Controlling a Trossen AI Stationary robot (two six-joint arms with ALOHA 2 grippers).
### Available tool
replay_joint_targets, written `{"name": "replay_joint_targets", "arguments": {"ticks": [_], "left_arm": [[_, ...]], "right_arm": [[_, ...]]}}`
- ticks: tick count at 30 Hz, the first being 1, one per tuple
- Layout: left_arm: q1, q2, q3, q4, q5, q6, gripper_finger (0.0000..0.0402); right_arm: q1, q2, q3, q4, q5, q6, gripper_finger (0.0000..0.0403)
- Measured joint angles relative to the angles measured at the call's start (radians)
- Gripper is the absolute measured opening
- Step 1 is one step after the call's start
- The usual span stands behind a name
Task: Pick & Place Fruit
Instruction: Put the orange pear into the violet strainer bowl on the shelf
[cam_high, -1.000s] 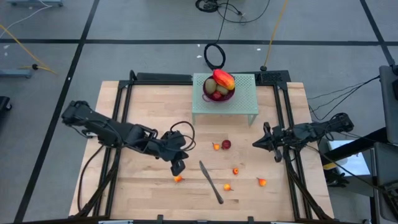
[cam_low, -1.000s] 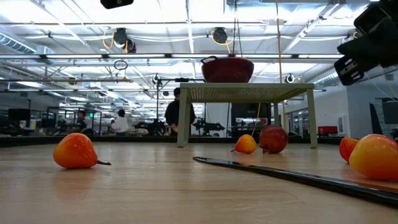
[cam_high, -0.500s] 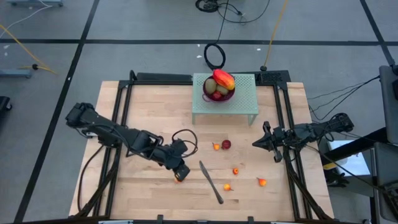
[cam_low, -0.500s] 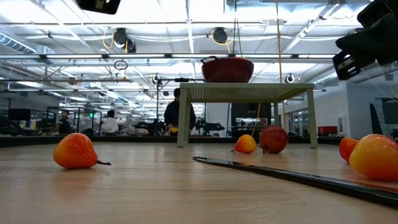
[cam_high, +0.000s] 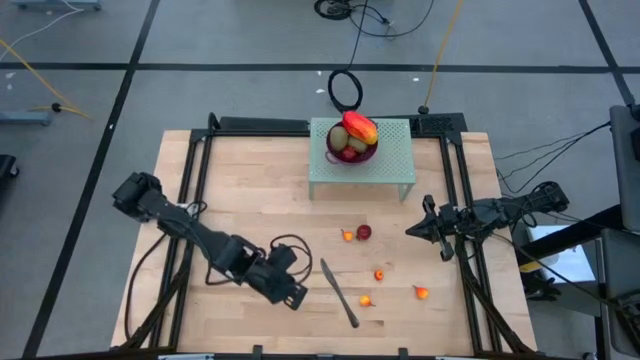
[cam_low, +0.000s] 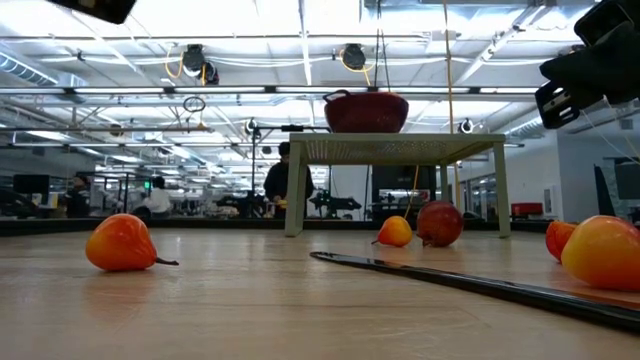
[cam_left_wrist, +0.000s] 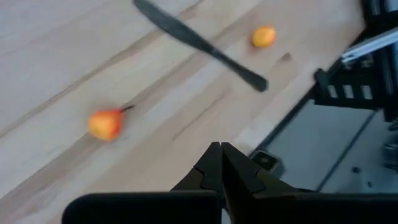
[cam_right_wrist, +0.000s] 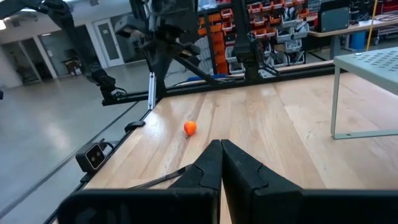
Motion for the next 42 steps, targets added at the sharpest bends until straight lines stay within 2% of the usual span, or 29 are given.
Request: {"name": "replay_joint_targets", "arguments": {"ticks": [4, 14, 23, 29, 35, 42], "left_arm": [[-0.025, 0.053, 0.029, 0.02, -0.003, -0.019, 0.0], [-0.027, 0.174, 0.155, -0.1, 0.001, -0.018, 0.0], [-0.026, 0.189, 0.168, -0.132, 0.055, -0.038, 0.0], [-0.019, 0.189, 0.168, -0.135, 0.067, 0.026, 0.0013], [-0.014, 0.201, 0.167, -0.191, 0.05, -0.013, 0.0062], [-0.011, 0.206, 0.167, -0.188, 0.04, -0.028, 0.0181]], "right_arm": [[0.0, 0.0, 0.0, -0.001, 0.0, 0.0, 0.0], [0.0, 0.0, 0.0, 0.002, 0.0, 0.0, 0.0], [0.0, 0.0, 0.0, 0.002, 0.0, 0.0, 0.0], [0.0, 0.0, 0.0, 0.002, 0.0, -0.007, 0.0], [0.0, 0.0, 0.0, 0.002, 0.0, -0.008, 0.0], [0.0, 0.0, 0.0, 0.002, 0.0, -0.008, 0.0]]}}
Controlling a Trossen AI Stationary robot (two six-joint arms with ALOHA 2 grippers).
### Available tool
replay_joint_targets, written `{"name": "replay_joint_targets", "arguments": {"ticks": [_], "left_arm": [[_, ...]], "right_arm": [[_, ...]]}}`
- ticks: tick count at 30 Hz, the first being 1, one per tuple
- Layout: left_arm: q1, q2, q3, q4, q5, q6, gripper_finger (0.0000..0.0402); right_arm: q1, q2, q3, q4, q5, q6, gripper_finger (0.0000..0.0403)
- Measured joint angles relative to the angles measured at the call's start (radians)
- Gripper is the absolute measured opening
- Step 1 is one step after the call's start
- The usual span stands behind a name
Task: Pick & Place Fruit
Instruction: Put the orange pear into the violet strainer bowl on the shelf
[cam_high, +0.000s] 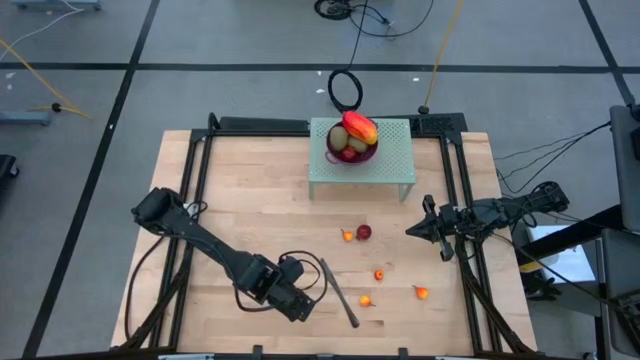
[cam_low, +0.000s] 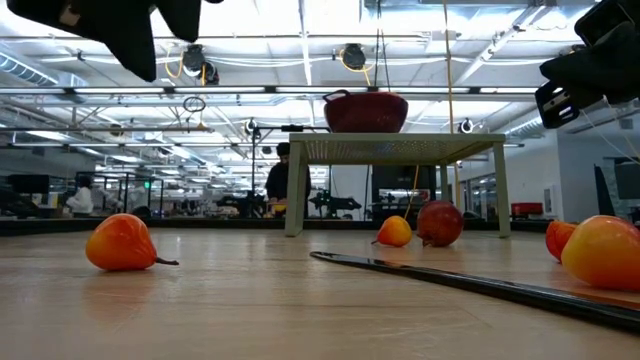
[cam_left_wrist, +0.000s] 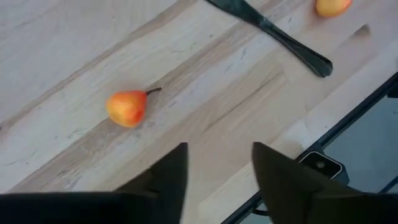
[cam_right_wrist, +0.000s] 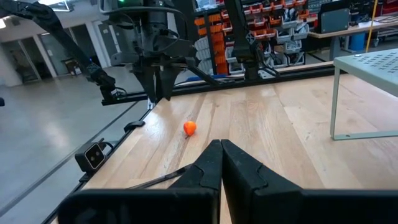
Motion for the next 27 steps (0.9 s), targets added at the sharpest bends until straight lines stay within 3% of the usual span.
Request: {"name": "replay_joint_targets", "arguments": {"ticks": [6, 11, 27], "left_arm": [[0.0, 0.0, 0.0, 0.0, 0.0, 0.0, 0.0277], [0.0, 0.0, 0.0, 0.0, 0.0, 0.056, 0.0327], [0.017, 0.051, -0.001, -0.092, -0.017, 0.164, 0.0342]], "right_arm": [[0.0, 0.0, 0.0, 0.0, 0.0, 0.0, 0.0], [0.0, 0.0, 0.0, 0.0, 0.0, 0.0, 0.0], [0.0, 0.0, 0.0, 0.0, 0.0, 0.0, 0.0]]}}
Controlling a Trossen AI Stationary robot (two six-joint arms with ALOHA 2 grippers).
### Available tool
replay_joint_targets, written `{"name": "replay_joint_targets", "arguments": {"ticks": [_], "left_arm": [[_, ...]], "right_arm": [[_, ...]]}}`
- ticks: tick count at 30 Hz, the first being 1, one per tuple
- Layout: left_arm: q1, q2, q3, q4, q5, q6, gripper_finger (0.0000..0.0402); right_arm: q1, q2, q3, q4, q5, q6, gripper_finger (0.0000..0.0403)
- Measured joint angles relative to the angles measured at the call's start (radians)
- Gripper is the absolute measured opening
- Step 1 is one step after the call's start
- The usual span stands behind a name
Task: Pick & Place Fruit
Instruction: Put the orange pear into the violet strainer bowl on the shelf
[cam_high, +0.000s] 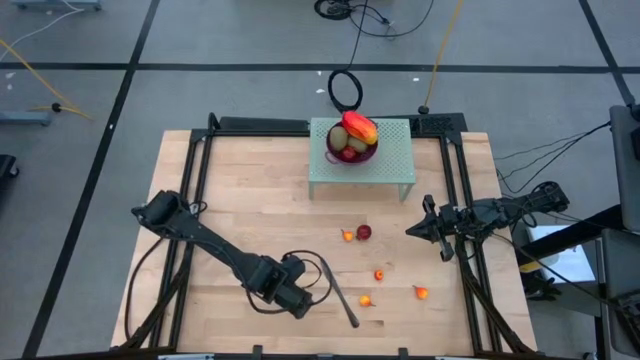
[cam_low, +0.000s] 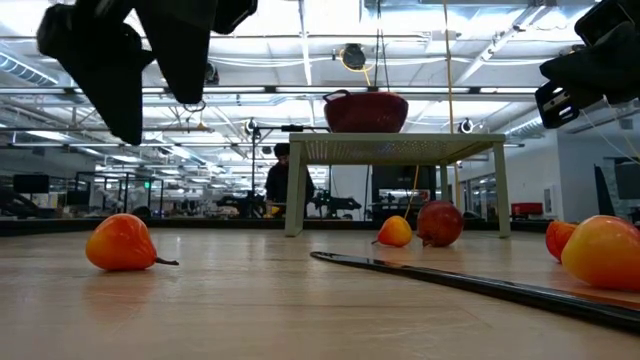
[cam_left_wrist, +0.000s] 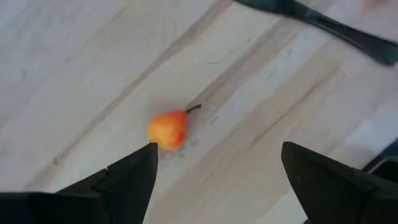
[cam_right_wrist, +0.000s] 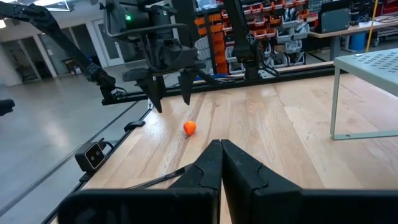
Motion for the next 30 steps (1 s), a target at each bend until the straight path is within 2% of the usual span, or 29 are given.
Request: {"name": "replay_joint_targets", "arguments": {"ticks": [14, 19, 30], "left_arm": [[-0.04, 0.084, 0.0, -0.038, -0.053, 0.524, 0.0342], [-0.043, 0.117, 0.0, -0.09, -0.07, 0.603, 0.0342], [-0.043, 0.128, 0.0, -0.079, -0.109, 0.689, 0.0342]], "right_arm": [[0.0, 0.0, 0.0, 0.0, 0.0, -0.003, 0.0], [0.0, 0.0, 0.0, 0.0, 0.0, -0.003, 0.0], [0.0, 0.0, 0.0, 0.0, 0.0, 0.0, 0.0]]}}
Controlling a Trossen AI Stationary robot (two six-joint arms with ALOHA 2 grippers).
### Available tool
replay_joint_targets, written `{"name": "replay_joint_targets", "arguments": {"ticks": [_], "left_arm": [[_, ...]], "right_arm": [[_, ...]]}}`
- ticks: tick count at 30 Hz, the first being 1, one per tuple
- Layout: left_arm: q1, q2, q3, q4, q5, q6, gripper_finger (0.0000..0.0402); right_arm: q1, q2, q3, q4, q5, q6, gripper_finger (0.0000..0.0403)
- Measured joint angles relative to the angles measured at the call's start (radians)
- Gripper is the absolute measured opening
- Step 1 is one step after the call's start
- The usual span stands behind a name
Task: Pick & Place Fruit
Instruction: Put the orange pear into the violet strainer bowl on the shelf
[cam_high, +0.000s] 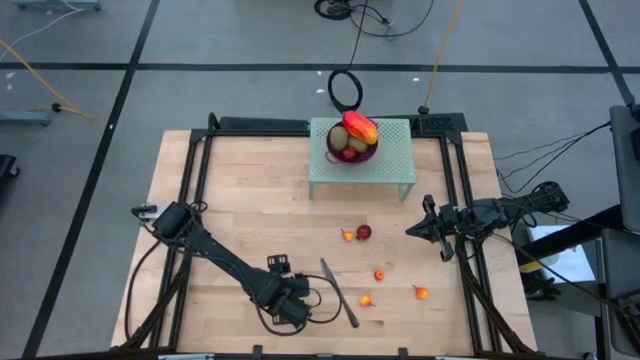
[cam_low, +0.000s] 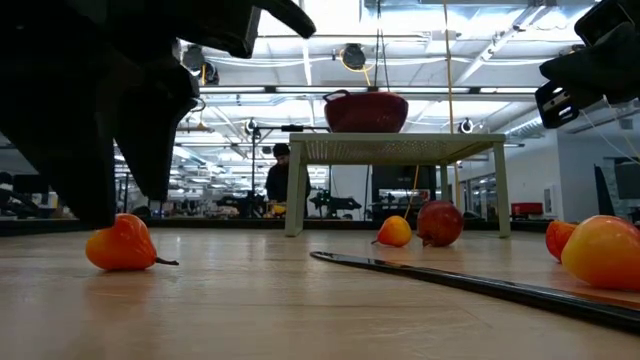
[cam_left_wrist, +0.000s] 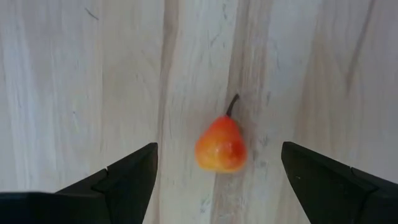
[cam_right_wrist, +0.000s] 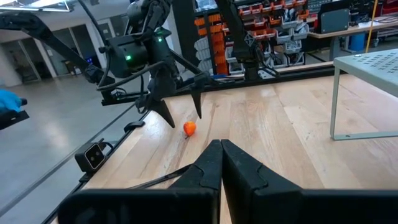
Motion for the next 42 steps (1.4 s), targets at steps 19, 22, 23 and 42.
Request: {"name": "replay_joint_targets", "arguments": {"ticks": [19, 22, 23, 42], "left_arm": [[0.006, 0.037, -0.032, 0.076, 0.011, 0.054, 0.0342], [0.01, 0.034, -0.052, 0.084, 0.03, 0.05, 0.0342], [0.01, 0.034, -0.054, 0.079, 0.031, 0.046, 0.0342], [0.009, 0.035, -0.055, 0.085, 0.042, 0.092, 0.0256]], "right_arm": [[0.0, 0.0, 0.0, 0.0, -0.003, 0.0, 0.0], [0.0, 0.0, 0.0, 0.0, -0.003, 0.002, 0.0], [0.0, 0.0, 0.0, 0.0, -0.003, 0.006, 0.0], [0.0, 0.0, 0.0, 0.0, -0.003, 0.008, 0.0]]}}
